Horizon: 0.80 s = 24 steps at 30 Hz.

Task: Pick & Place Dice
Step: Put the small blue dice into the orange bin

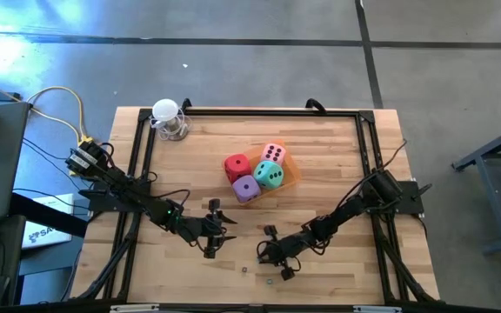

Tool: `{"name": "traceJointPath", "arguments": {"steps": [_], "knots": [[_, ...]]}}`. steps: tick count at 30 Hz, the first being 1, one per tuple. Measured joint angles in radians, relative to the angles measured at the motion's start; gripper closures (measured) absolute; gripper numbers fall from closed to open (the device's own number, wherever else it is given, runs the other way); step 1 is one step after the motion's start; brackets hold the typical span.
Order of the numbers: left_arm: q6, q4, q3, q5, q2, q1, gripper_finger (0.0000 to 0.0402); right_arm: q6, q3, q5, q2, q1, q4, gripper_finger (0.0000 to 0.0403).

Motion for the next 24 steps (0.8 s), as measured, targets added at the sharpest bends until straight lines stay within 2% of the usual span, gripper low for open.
{"name": "traceJointPath", "arguments": {"steps": [2, 5, 10, 14, 17, 21, 22, 24], "knots": [[0.0, 0.0, 0.0, 0.0, 0.0, 0.0, 0.0201, -0.004, 0.0, -0.001, 0.0, 0.0, 0.0, 0.0361], [0.0, 0.0, 0.0, 0.0, 0.0, 0.0, 0.0201, -0.02, 0.0, 0.003, 0.0, 0.0, 0.003, 0.0365], [0.0, -0.001, 0.0, 0.0, 0.0, 0.0, 0.0201, -0.072, -0.001, 0.132, -0.052, 0.022, -0.048, 0.0365], [0.0, -0.01, 0.0, 0.0, 0.0, 0.0, 0.0201, -0.052, -0.001, 0.341, -0.149, 0.051, -0.206, 0.0365], [0.0, -0.013, 0.0, 0.0, 0.0, 0.0, 0.0201, 0.023, -0.001, 0.547, -0.244, 0.065, -0.374, 0.0365], [0.0, -0.014, 0.0, 0.0, 0.0, 0.0, 0.0201, 0.212, -0.001, 0.888, -0.356, 0.064, -0.616, 0.0361], [0.0, -0.014, 0.0, 0.0, 0.0, 0.0, 0.0201, 0.267, -0.001, 0.955, -0.38, 0.061, -0.668, 0.0359], [0.0, -0.016, 0.0, 0.0, 0.0, 0.0, 0.0201, 0.362, -0.001, 1.022, -0.424, 0.043, -0.763, 0.0359]]}}
